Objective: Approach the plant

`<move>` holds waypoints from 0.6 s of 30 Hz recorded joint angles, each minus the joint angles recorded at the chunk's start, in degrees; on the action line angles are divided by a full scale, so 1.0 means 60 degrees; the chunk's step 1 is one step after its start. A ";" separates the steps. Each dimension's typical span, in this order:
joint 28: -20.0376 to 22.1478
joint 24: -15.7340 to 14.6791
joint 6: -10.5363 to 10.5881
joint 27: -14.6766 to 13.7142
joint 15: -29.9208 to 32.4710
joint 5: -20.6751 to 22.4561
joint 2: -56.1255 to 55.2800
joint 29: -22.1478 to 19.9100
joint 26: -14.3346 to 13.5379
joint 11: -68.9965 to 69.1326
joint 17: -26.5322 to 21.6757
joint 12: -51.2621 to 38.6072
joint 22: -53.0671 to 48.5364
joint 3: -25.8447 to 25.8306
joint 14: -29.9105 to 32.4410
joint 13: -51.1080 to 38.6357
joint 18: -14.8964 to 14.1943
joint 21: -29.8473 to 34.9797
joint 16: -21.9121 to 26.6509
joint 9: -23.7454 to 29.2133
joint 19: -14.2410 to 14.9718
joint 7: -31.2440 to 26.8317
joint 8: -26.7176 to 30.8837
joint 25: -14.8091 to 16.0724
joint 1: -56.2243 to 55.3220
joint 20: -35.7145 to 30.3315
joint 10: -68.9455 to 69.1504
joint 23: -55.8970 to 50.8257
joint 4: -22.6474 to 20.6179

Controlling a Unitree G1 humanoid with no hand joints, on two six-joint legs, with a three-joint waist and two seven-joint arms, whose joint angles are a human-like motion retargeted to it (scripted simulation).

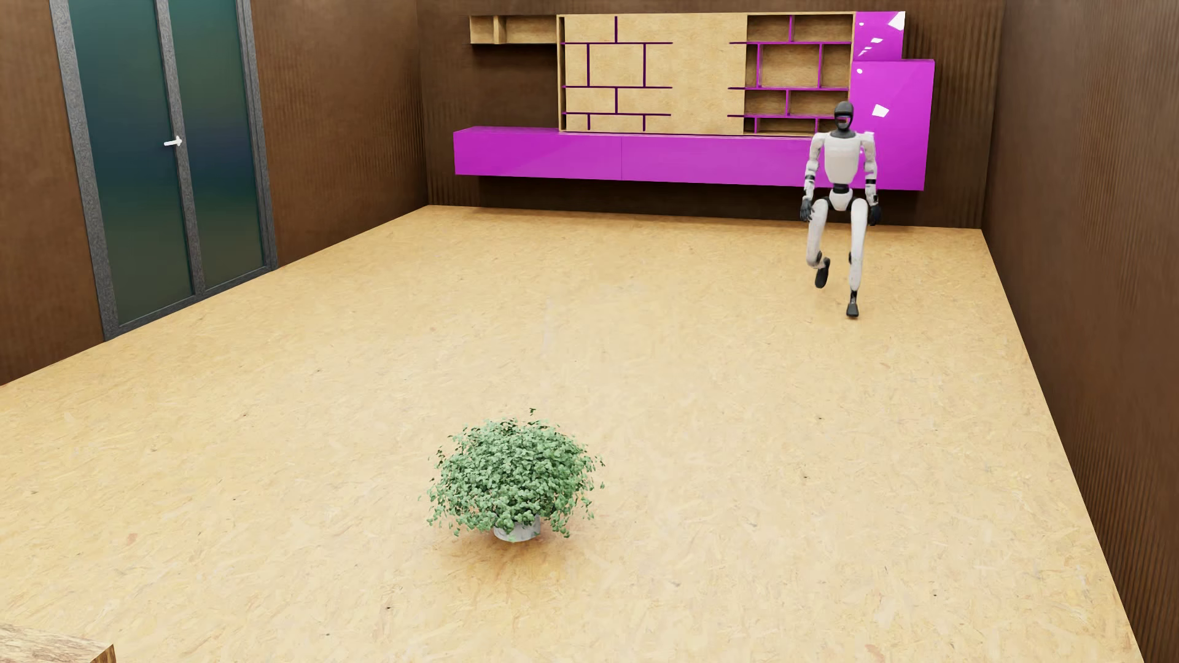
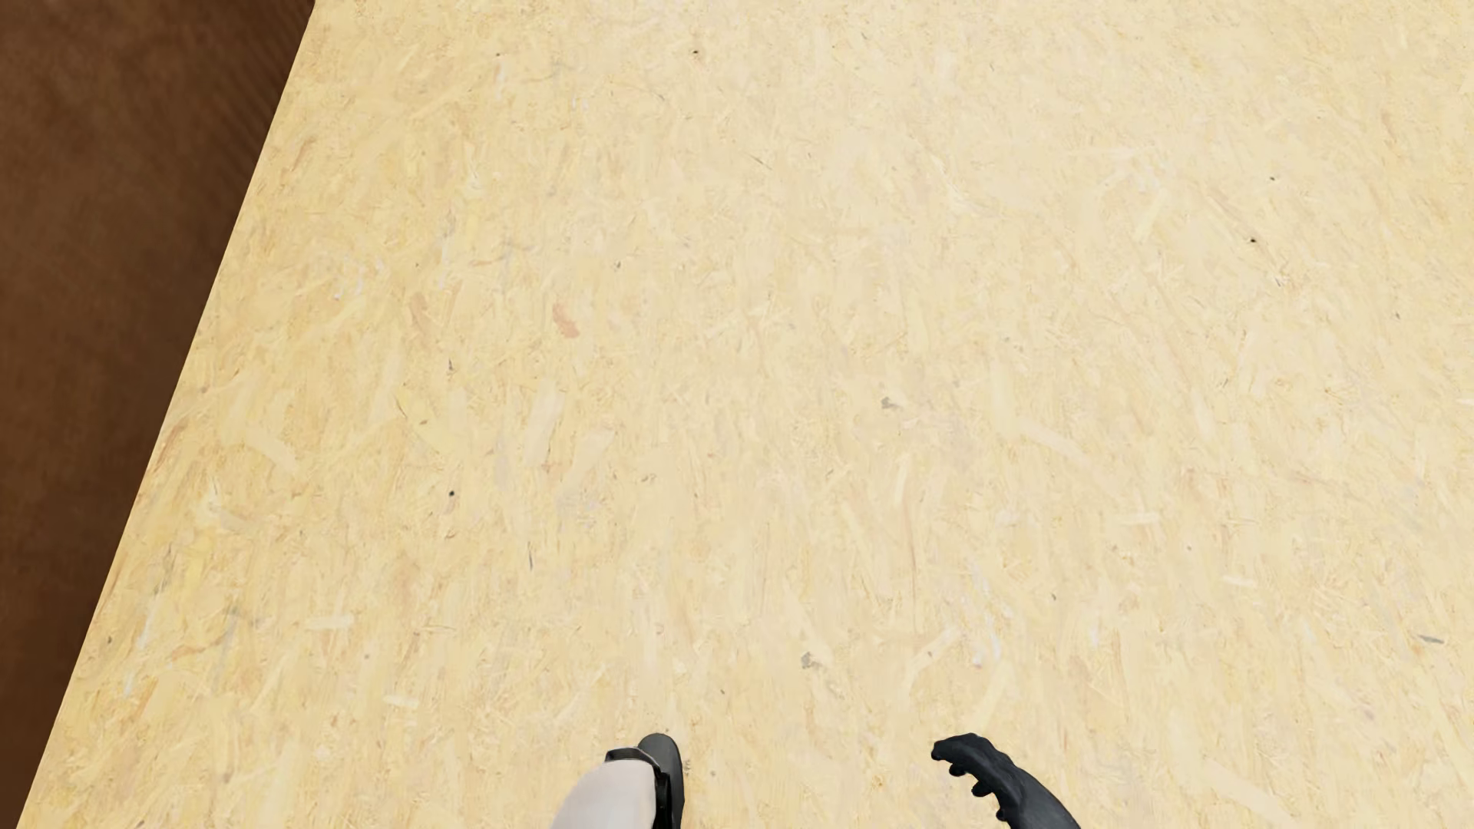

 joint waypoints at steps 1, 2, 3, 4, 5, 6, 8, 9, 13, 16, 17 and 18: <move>0.0143 0.0262 -0.0054 0.0534 -0.0762 0.0019 -0.1304 -0.0220 -0.0078 0.0574 0.0173 -0.0705 -0.0016 -0.0234 -0.0449 0.0039 -0.0146 -0.0264 0.0104 0.0005 0.0140 0.0062 -0.0176 -0.0631 0.0985 -0.0304 -0.0558 0.0683 -0.0184; 0.0254 0.0586 -0.0042 0.1106 -0.1526 0.0140 -0.2427 -0.0717 -0.0334 0.0200 0.0478 -0.1464 -0.0012 -0.0455 -0.0819 0.0114 -0.0314 -0.0763 0.0388 -0.0047 0.0472 0.0072 -0.0432 -0.0904 0.1991 -0.0761 -0.1185 0.1478 -0.0357; 0.0252 0.0892 0.0026 0.1623 -0.1952 0.0483 -0.3449 -0.1132 -0.0627 -0.0751 0.0805 -0.2191 -0.0134 -0.0659 -0.1234 0.0194 -0.0348 -0.1536 0.0706 -0.0130 0.0539 0.0095 -0.0439 -0.0706 0.2945 -0.1324 -0.1665 0.2286 -0.0500; 0.0105 0.1105 0.0112 0.1999 -0.2093 0.0742 -0.4274 -0.1252 -0.0938 -0.2151 0.0989 -0.2896 -0.0432 -0.0845 -0.1749 0.0301 -0.0327 -0.2388 0.1040 -0.0207 0.0955 0.0149 -0.0301 -0.0263 0.3788 -0.1852 -0.1848 0.2906 -0.0621; -0.0068 0.1219 0.0192 0.2175 -0.1859 0.1059 -0.4840 -0.1053 -0.1240 -0.4012 0.0984 -0.3609 -0.0906 -0.1035 -0.2302 0.0500 -0.0321 -0.3022 0.1382 -0.0242 0.0903 0.0146 0.0092 0.0112 0.4608 -0.2254 -0.1904 0.3235 -0.0707; -0.0074 0.1222 0.0269 0.2113 -0.1440 0.1250 -0.4996 -0.0702 -0.1501 -0.6507 0.0900 -0.4319 -0.1484 -0.1224 -0.2736 0.0852 -0.0405 -0.3331 0.1694 -0.0227 0.1292 0.0032 0.0626 0.0211 0.5470 -0.2461 -0.2062 0.3270 -0.0687; 0.0776 0.0637 0.0388 0.1577 -0.1428 0.0771 -0.4657 -0.0552 -0.1784 -1.0354 0.0947 -0.5336 -0.2434 -0.1556 -0.2874 0.2079 -0.0778 -0.3621 0.1879 -0.0120 0.1005 -0.0465 0.0203 -0.0172 0.7306 -0.2228 -0.2371 0.2753 -0.0470; 0.1312 0.0126 0.0437 0.1353 -0.1320 0.0477 -0.4415 -0.0635 -0.1766 -1.0163 0.1257 -0.5493 -0.2704 -0.1694 -0.2251 0.2697 -0.1046 -0.3863 0.1846 -0.0077 0.0543 -0.0748 -0.0766 -0.0250 0.7957 -0.1954 -0.2093 0.2508 -0.0202; 0.1918 -0.0355 0.0901 0.1274 -0.2144 0.0945 -0.3583 -0.0966 -0.0870 -0.5578 0.2222 -0.4211 -0.3316 -0.1883 0.3315 0.2454 -0.1177 -0.4377 0.1902 0.0219 -0.0846 -0.1194 -0.1492 -0.0409 0.5631 -0.1370 0.5124 0.3116 0.1637; 0.1673 -0.1199 0.1055 0.1326 -0.3394 0.1977 -0.0587 -0.1369 -0.0405 -0.7727 0.1809 -0.2907 -0.1665 -0.1325 0.1364 -0.0299 -0.0708 -0.3354 0.0815 0.0141 -0.0346 -0.1008 -0.1010 -0.1465 0.1577 -0.1086 0.5953 0.4243 0.1137; 0.1005 -0.1222 0.0992 0.1086 -0.3582 0.2099 0.0390 -0.1029 -0.0230 -0.8542 0.1704 -0.2600 -0.0769 -0.1111 0.0892 -0.1153 -0.0692 -0.2724 0.0741 -0.0014 -0.0263 -0.0795 -0.0861 -0.1873 0.0612 -0.1445 0.4668 0.4269 0.0874; -0.0082 -0.0942 0.0902 0.0569 -0.3849 0.2172 0.1129 -0.0490 -0.0140 -0.8871 0.1585 -0.2290 -0.0076 -0.0888 0.0829 -0.1955 -0.0746 -0.2056 0.0842 -0.0180 -0.0228 -0.0745 -0.0726 -0.2193 -0.0269 -0.2113 0.3107 0.4014 0.0700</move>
